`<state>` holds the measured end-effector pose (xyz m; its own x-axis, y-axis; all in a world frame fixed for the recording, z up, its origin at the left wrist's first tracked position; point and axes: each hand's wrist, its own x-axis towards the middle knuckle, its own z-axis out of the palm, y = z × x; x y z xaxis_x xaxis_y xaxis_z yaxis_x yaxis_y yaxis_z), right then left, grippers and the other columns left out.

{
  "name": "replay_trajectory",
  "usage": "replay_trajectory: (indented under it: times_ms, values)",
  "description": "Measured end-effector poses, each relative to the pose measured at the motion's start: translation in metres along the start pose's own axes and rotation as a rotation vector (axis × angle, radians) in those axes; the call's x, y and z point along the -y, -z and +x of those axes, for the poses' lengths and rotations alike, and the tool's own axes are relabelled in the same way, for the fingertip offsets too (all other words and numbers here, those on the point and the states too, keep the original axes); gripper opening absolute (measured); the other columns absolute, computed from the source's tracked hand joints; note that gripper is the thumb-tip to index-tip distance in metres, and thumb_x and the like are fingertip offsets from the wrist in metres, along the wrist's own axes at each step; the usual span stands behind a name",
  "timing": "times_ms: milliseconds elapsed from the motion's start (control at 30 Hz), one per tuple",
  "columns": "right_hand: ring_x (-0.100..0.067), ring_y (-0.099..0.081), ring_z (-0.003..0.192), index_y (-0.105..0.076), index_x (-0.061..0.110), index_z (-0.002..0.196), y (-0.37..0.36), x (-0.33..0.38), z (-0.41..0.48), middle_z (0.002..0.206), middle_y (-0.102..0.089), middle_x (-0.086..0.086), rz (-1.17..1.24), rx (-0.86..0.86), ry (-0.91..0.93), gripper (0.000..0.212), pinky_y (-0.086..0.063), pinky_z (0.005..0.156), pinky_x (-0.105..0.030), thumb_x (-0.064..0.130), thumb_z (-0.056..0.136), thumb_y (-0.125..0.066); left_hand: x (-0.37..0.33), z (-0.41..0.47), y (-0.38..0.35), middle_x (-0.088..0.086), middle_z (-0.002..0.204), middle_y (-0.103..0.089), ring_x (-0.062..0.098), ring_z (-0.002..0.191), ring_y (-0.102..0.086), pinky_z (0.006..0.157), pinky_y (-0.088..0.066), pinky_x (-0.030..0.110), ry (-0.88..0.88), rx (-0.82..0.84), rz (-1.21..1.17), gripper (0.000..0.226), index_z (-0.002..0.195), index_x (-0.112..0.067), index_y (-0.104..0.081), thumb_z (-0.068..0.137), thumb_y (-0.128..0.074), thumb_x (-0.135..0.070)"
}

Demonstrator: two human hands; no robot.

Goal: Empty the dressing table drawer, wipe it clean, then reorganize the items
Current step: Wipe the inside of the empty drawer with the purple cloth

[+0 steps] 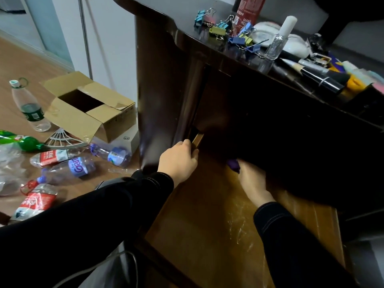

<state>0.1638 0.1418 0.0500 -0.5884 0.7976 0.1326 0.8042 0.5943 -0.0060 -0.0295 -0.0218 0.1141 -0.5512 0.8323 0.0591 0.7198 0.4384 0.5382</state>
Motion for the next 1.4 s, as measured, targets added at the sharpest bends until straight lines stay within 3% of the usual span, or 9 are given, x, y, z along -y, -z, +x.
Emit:
replay_trajectory:
  times_ms: [200,367,500,600,767,867,1033,1267,1400]
  values:
    - [-0.015,-0.058,0.111,-0.065,0.018,0.129,0.025,-0.004,-0.055,0.124,-0.062,0.002,0.02,0.096,0.318,0.039,-0.051,0.093,-0.026,0.003,0.093,-0.063,-0.002,-0.003,0.003,0.005,0.106,-0.061,0.031,0.095,-0.061,0.082,-0.05,0.042,0.002,0.012,-0.003,0.03,0.108,-0.014,-0.053,0.103,-0.04,-0.041]
    - [-0.012,-0.053,0.111,-0.063,0.024,0.13,0.035,0.008,-0.105,0.126,-0.057,0.007,0.074,0.244,0.518,0.043,-0.055,0.087,-0.025,0.004,0.092,-0.064,-0.007,-0.009,0.009,0.009,0.111,-0.062,0.034,0.101,-0.061,0.088,-0.049,0.045,0.014,0.032,-0.011,0.033,0.111,-0.011,-0.054,0.104,-0.04,-0.04]
    - [-0.015,-0.061,0.107,-0.063,0.021,0.131,0.037,0.004,-0.073,0.123,-0.061,0.005,0.112,0.048,0.222,0.04,-0.055,0.086,-0.026,0.008,0.093,-0.066,-0.007,-0.008,0.007,0.007,0.107,-0.061,0.033,0.098,-0.061,0.084,-0.049,0.043,0.001,0.021,-0.008,0.031,0.108,-0.012,-0.053,0.104,-0.04,-0.04]
    - [-0.02,-0.069,0.084,-0.063,0.02,0.129,0.031,0.0,-0.031,0.102,-0.072,-0.002,0.126,-0.042,-0.029,0.032,-0.051,0.063,-0.028,0.015,0.097,-0.061,-0.004,-0.004,0.002,0.005,0.103,-0.06,0.031,0.094,-0.061,0.079,-0.048,0.04,-0.005,0.005,-0.005,0.03,0.104,-0.013,-0.052,0.103,-0.041,-0.041]
    - [-0.012,-0.045,0.05,-0.064,0.014,0.113,0.003,0.004,0.006,0.067,-0.049,0.005,0.053,-0.004,-0.194,0.018,-0.023,0.043,-0.022,0.021,0.103,-0.052,-0.001,0.0,-0.003,0.002,0.099,-0.059,0.03,0.089,-0.061,0.071,-0.042,0.037,-0.015,-0.023,0.018,0.027,0.102,-0.016,-0.05,0.103,-0.041,-0.041]
    - [-0.024,-0.068,0.082,-0.062,0.019,0.127,-0.004,-0.001,0.007,0.099,-0.069,-0.005,0.083,0.028,-0.073,0.027,-0.043,0.058,-0.025,0.016,0.1,-0.056,0.0,0.001,-0.004,0.001,0.097,-0.057,0.03,0.089,-0.061,0.071,-0.041,0.036,-0.008,-0.022,0.003,0.026,0.101,-0.016,-0.049,0.102,-0.042,-0.041]
    - [-0.024,-0.062,0.111,-0.061,0.018,0.134,0.011,0.004,-0.011,0.125,-0.064,-0.004,0.032,0.125,0.163,0.042,-0.056,0.087,-0.034,0.006,0.093,-0.063,-0.002,-0.001,0.0,0.005,0.103,-0.061,0.031,0.091,-0.061,0.073,-0.042,0.037,0.0,-0.01,0.0,0.027,0.103,-0.015,-0.051,0.103,-0.042,-0.04]
    - [-0.018,-0.045,0.105,-0.065,0.02,0.122,0.034,0.046,-0.11,0.119,-0.048,0.004,0.081,0.306,0.533,0.039,-0.052,0.074,-0.031,-0.001,0.09,-0.058,-0.005,-0.01,0.008,0.008,0.109,-0.062,0.032,0.099,-0.061,0.086,-0.049,0.044,0.001,0.027,-0.016,0.032,0.11,-0.011,-0.054,0.104,-0.041,-0.04]
    - [-0.009,-0.047,0.109,-0.064,0.029,0.126,0.04,0.039,-0.113,0.121,-0.05,0.013,0.203,0.328,0.471,0.041,-0.049,0.082,-0.024,0.005,0.093,-0.059,-0.008,-0.011,0.01,0.008,0.109,-0.062,0.032,0.098,-0.061,0.088,-0.05,0.045,0.005,0.025,-0.03,0.033,0.11,-0.011,-0.054,0.104,-0.04,-0.041]
